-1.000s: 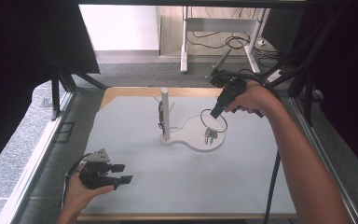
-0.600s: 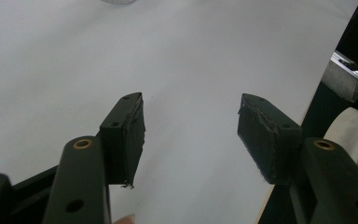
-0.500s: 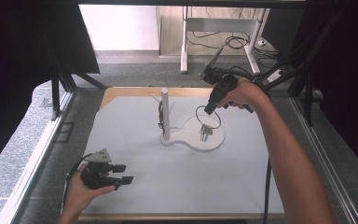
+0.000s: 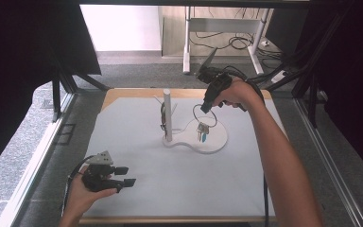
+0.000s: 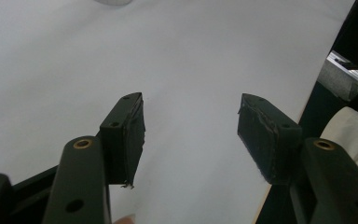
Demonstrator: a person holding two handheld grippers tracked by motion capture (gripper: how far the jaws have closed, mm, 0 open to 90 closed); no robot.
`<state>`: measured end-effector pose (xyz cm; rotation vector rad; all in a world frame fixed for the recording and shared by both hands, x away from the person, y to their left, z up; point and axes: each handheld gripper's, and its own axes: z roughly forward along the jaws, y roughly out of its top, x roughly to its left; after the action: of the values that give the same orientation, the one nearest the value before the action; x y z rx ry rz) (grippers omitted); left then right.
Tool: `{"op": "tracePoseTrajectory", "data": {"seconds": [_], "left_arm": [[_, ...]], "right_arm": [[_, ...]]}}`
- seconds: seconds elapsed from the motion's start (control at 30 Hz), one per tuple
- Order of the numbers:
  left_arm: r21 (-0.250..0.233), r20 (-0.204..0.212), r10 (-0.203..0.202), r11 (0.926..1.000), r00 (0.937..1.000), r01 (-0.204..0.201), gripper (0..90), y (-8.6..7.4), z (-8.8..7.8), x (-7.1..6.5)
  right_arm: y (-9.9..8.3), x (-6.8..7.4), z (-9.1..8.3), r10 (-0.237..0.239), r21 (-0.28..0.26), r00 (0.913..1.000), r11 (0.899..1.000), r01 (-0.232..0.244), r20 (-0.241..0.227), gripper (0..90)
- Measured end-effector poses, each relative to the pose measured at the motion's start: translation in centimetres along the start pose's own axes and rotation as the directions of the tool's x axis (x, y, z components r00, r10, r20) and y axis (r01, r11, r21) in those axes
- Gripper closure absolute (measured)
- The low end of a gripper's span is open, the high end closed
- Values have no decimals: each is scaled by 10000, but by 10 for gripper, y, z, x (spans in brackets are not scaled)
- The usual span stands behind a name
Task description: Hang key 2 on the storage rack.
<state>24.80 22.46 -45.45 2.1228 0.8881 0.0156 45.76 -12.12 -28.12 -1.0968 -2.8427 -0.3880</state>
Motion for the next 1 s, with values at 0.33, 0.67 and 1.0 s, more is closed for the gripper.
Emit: {"op": "tracePoseTrajectory", "data": {"seconds": [0.33,0.67,1.0], "left_arm": [[60,-71,84,9999,9999,-83,416,1,-1,-2],[90,-47,121,9999,9999,-121,416,2,0,-3],[83,6,136,9999,9999,-137,416,2,0,-2]], "right_arm": [[12,5,6,-14,-76,10000,10000,13,-57,839],[22,6,10,-81,17,10000,10000,81,19,839],[30,1,14,82,-62,10000,9999,-82,-28,839]]}}
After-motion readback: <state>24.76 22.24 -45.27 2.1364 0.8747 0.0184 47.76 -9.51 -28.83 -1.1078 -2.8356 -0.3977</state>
